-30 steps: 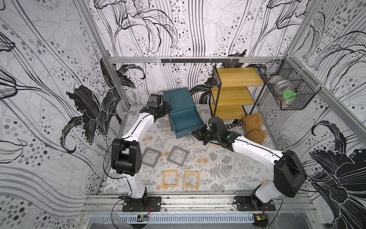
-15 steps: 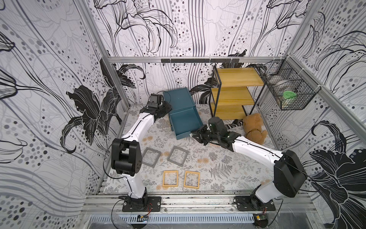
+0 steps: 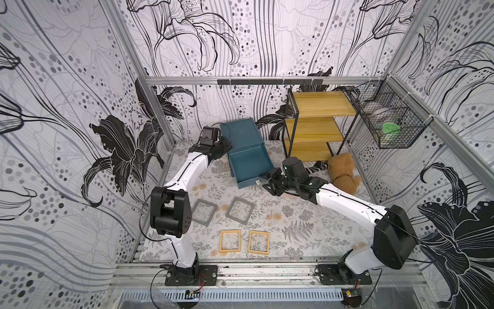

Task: Place the brooch boxes into the drawer by color
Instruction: Open the drawer in the storage box.

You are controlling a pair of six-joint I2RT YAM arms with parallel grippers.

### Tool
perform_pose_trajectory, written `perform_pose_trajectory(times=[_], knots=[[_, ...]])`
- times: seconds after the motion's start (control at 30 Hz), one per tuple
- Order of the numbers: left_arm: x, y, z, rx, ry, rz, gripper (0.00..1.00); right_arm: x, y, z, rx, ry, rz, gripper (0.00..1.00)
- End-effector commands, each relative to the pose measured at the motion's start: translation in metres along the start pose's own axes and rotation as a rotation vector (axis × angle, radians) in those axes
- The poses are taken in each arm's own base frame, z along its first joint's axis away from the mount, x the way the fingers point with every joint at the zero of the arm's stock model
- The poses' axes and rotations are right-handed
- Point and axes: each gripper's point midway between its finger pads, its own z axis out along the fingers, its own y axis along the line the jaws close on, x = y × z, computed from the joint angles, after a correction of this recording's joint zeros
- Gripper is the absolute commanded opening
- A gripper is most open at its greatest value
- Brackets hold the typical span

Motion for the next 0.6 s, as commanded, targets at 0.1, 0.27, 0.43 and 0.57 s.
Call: perform_pose_trajectory(times=[0.1, 0.27, 0.43, 0.57], knots=[[-0.014, -0.01, -0.018, 0.014, -0.054, 0.02, 0.56, -0.003, 0.012, -0.024, 0.036, -0.064, -0.103, 0.64], [-0.019, -0.011, -0.035, 0.003, -0.101, 0.006, 0.6, -0.005, 0.01, -0.038, 0.081, -0.094, -0.162, 0.7], [-0.024, -0.011, -0.066, -0.001, -0.187, -0.006, 0.62, -0.016, 0.007, -0.057, 0.123, -0.147, -0.219, 0.73], [-0.019, -0.014, -0.088, 0.012, -0.208, 0.002, 0.62, -0.03, 0.005, -0.074, 0.17, -0.198, -0.285, 0.76]])
